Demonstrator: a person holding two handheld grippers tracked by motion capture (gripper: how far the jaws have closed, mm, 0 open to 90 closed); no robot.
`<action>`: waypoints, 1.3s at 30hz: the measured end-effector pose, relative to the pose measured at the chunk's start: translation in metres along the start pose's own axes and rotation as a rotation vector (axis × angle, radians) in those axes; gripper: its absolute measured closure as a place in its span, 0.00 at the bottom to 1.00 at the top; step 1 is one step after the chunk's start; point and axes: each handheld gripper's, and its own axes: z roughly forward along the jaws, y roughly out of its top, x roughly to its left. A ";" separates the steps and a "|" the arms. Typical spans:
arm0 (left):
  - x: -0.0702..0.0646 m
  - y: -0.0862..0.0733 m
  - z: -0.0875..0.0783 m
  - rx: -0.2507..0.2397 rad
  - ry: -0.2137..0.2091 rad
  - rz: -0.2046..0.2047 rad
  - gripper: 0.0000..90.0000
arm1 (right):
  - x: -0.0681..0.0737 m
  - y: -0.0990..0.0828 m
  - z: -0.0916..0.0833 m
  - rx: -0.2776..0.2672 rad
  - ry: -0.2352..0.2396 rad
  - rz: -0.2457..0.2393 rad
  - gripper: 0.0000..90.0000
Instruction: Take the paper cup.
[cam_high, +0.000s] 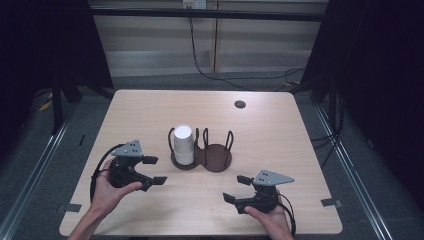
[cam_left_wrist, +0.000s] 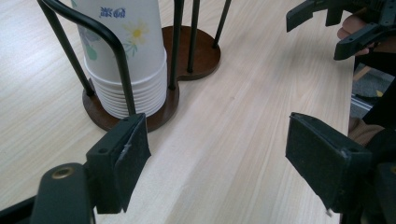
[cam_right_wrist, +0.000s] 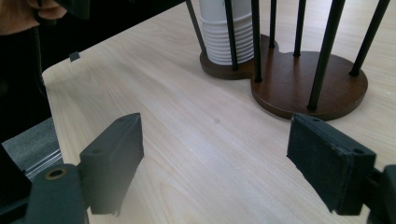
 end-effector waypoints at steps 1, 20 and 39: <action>0.001 0.003 0.000 0.004 0.004 0.005 0.25 | -0.001 0.000 0.001 0.003 0.005 -0.003 0.19; 0.014 0.068 0.004 0.116 0.080 0.071 0.28 | -0.004 0.002 0.008 0.057 0.023 -0.011 0.15; 0.037 0.110 0.027 0.215 0.114 0.118 0.30 | -0.003 0.001 0.006 0.059 0.025 -0.011 0.15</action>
